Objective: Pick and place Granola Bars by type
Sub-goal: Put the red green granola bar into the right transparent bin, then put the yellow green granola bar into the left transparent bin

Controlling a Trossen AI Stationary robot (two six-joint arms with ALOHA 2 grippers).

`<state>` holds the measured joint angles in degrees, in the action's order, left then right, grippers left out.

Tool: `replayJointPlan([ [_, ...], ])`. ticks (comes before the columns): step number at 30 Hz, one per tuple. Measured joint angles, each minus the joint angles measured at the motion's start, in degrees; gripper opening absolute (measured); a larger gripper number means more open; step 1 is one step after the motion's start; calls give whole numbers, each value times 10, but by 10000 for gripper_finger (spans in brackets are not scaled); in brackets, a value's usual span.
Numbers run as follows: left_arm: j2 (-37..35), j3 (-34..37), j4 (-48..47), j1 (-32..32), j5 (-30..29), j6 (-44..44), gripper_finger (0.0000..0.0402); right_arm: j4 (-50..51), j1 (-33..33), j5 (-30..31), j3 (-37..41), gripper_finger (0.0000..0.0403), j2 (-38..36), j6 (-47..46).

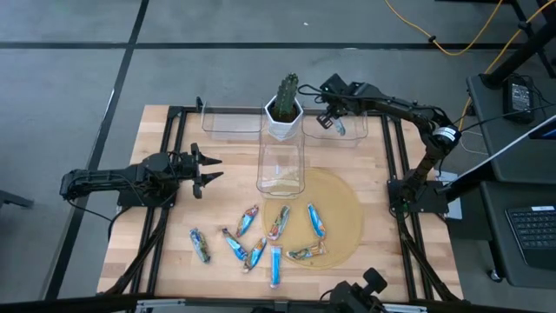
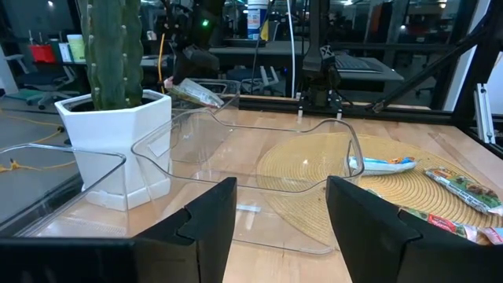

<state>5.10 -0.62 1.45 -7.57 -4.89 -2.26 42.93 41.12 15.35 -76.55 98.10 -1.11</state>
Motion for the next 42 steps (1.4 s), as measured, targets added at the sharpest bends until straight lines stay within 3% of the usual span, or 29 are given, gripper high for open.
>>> replayJointPlan([
  [21,0,0,0,0,0,0,191,-5,0,0,0,68,0,-1],
  [42,0,0,0,0,0,0,191,22,-1,1,0,69,-31,-1],
])
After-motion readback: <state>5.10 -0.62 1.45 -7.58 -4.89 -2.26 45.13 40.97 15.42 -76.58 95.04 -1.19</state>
